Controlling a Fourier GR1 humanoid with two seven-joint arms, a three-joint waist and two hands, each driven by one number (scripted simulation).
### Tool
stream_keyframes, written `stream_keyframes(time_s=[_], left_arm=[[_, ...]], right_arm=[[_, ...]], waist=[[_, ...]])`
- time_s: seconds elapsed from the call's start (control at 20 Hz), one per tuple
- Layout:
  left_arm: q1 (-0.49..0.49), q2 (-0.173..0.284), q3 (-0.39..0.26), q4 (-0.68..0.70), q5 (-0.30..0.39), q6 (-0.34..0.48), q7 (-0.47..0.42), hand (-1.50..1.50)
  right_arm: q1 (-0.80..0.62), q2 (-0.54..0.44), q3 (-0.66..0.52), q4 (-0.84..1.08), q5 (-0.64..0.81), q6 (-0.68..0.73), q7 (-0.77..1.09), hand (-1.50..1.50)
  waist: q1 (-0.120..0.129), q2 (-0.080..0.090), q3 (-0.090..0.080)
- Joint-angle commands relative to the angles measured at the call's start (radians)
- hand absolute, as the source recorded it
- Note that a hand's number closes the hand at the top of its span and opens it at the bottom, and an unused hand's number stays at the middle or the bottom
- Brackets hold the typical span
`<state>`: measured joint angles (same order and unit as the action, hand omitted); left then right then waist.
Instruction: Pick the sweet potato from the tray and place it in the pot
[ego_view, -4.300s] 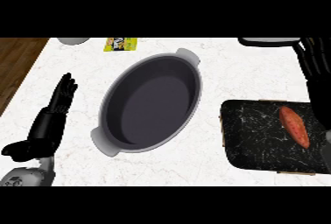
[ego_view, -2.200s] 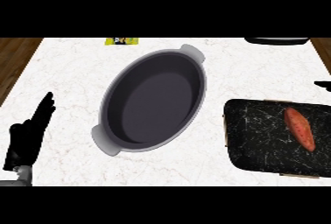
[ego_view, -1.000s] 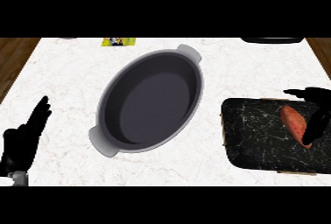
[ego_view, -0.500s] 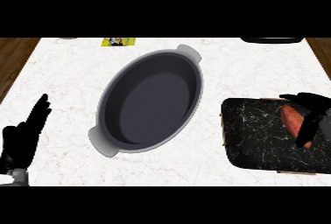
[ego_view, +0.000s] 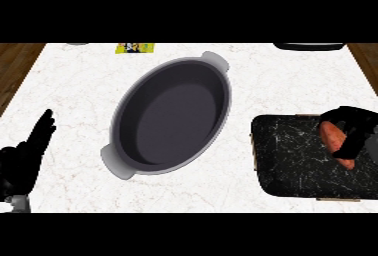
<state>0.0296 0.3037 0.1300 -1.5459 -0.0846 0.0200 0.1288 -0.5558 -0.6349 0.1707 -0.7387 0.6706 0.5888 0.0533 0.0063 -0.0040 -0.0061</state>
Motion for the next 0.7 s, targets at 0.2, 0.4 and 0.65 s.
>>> stream_keyframes(time_s=[0.2, 0.4, 0.65], left_arm=[[0.034, -0.031, 0.001, -0.050, -0.037, 0.001, 0.009, 0.00], [-0.008, -0.015, -0.019, 0.003, -0.026, -0.026, -0.001, 0.00], [-0.052, -0.016, -0.058, -0.001, -0.034, -0.052, 0.002, 0.00]], right_arm=[[-0.053, -0.004, -0.042, 0.088, 0.067, 0.033, -0.073, 1.50], [-0.130, 0.483, 0.051, -0.109, 0.061, -0.156, 0.284, 1.50], [-0.228, 0.627, 0.142, -0.148, 0.080, -0.295, 0.490, 1.50]], waist=[[0.005, 0.005, 0.006], [0.061, -0.009, 0.001], [0.142, -0.002, 0.002]])
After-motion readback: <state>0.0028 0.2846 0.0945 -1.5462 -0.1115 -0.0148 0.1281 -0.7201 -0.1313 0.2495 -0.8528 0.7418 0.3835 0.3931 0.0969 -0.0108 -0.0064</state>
